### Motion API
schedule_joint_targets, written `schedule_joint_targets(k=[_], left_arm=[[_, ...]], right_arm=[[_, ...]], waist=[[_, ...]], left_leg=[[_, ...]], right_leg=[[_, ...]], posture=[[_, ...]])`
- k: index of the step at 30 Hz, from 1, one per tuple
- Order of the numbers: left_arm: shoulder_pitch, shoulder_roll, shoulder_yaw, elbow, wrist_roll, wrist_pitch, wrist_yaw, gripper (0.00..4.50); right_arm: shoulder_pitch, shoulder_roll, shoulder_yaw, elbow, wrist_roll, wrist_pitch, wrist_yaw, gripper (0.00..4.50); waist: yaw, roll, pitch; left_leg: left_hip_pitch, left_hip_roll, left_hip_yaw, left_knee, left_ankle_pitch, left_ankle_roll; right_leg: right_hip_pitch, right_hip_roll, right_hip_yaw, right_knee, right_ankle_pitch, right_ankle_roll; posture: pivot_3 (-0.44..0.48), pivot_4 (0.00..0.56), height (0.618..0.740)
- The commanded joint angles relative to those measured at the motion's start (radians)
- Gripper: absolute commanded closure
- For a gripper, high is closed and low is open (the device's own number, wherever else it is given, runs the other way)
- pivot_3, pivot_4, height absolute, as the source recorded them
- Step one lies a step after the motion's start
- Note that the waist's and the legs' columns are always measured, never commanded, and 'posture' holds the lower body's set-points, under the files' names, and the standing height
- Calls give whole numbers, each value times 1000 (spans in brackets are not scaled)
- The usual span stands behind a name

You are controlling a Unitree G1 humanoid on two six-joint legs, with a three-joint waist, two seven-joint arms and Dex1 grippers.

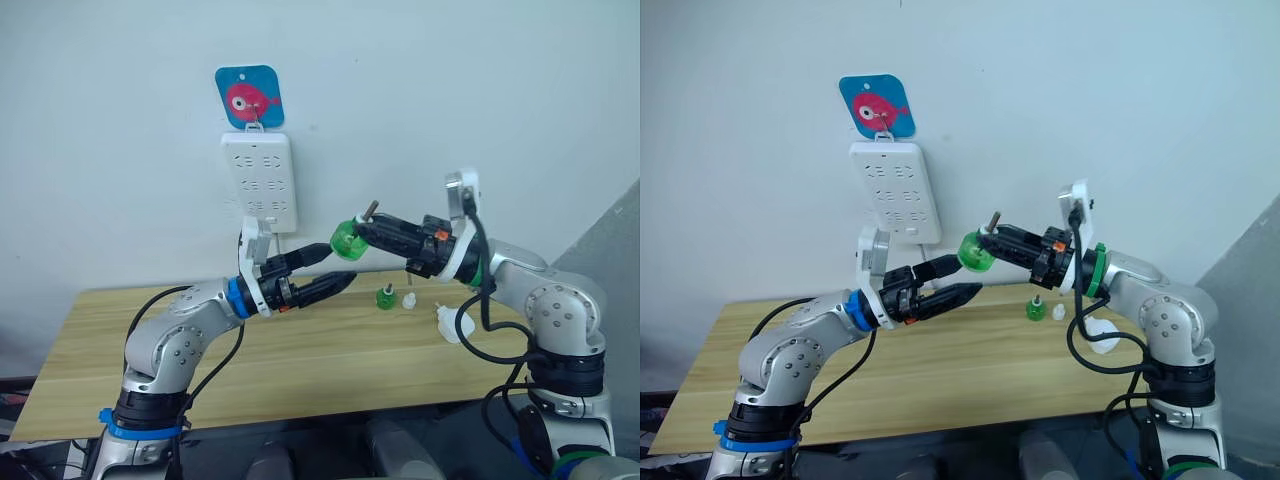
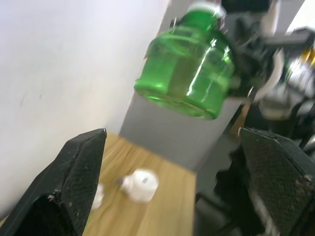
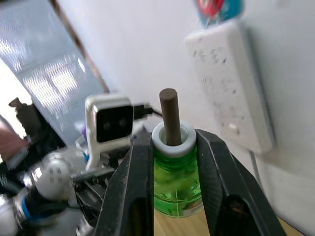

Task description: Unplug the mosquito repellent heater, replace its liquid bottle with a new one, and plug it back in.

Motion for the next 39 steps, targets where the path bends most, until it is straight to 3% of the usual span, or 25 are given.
schedule_joint_targets(k=[1,6,11,22,25,30,39], left_arm=[[-45,-25,65,-57,-167,79,103,0],[-88,-72,94,-54,-282,108,225,0],[-96,-84,78,-55,-300,108,264,0],[-121,-123,93,-30,-377,96,353,0],[-122,-132,97,-26,-397,93,374,622],[-118,-133,95,-25,-412,96,387,2070],[-113,-124,102,-15,-419,93,394,2096]], right_arm=[[0,49,-83,1,198,29,-153,3677],[16,75,-98,9,373,16,-308,3677],[29,81,-75,3,497,-22,-406,3677],[40,50,-14,-13,597,-97,-481,3677],[40,43,-1,-13,606,-113,-484,3677],[40,32,20,-15,620,-138,-489,3677],[49,14,40,-27,634,-166,-481,3677]], waist=[[-2,0,-4],[-10,1,-13],[-19,5,-19],[-20,10,-25],[-20,10,-25],[-20,11,-26],[-20,11,-26]], left_leg=[[0,0,0,0,0,0],[1,0,0,3,0,0],[1,0,0,3,0,0],[1,0,0,3,0,0],[1,0,0,3,0,0],[1,0,0,3,0,0],[1,0,0,3,0,0]], right_leg=[[0,0,0,1,0,0],[0,1,1,3,0,0],[1,1,1,3,0,0],[1,2,1,3,0,0],[1,2,1,3,0,0],[1,2,2,3,0,0],[1,2,2,3,0,0]], posture=[[-144,14,740],[-142,15,740],[-145,15,740],[-147,15,740],[-147,15,740],[-146,16,740],[-143,21,740]])
